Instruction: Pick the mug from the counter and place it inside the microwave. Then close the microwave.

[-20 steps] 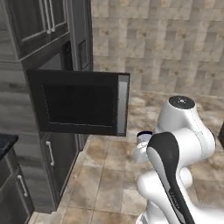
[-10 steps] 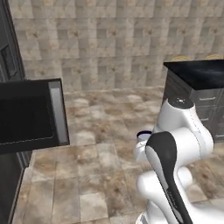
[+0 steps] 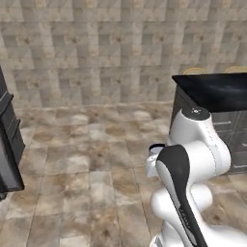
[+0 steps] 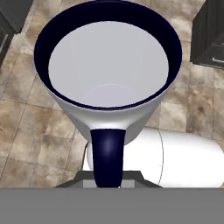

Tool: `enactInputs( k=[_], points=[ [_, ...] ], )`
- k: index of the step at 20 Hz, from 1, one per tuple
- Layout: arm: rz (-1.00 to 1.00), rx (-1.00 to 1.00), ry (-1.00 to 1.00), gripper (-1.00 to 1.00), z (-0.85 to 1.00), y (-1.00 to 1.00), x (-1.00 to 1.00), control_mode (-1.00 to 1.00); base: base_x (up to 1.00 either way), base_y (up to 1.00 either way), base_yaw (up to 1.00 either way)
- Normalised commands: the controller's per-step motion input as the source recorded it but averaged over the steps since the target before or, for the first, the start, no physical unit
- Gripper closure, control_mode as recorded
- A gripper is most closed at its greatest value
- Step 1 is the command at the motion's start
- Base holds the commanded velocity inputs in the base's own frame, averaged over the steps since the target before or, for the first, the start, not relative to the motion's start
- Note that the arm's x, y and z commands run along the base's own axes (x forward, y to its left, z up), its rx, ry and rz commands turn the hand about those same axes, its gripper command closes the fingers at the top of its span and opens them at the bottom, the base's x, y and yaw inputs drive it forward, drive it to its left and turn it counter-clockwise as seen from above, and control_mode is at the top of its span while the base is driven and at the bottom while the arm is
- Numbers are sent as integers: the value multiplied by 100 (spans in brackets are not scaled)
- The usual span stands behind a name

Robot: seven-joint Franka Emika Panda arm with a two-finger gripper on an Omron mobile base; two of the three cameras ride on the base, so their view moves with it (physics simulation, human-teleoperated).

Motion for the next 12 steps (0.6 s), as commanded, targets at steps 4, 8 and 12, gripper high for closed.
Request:
enactInputs(
  k=[4,8,12],
  points=[
    [0,0,0,100,0,0,0,100,98,-89,43],
    [0,0,0,100,0,0,0,100,96,-54,60],
    [0,0,0,100,0,0,0,100,99,-38,78]
  ],
)
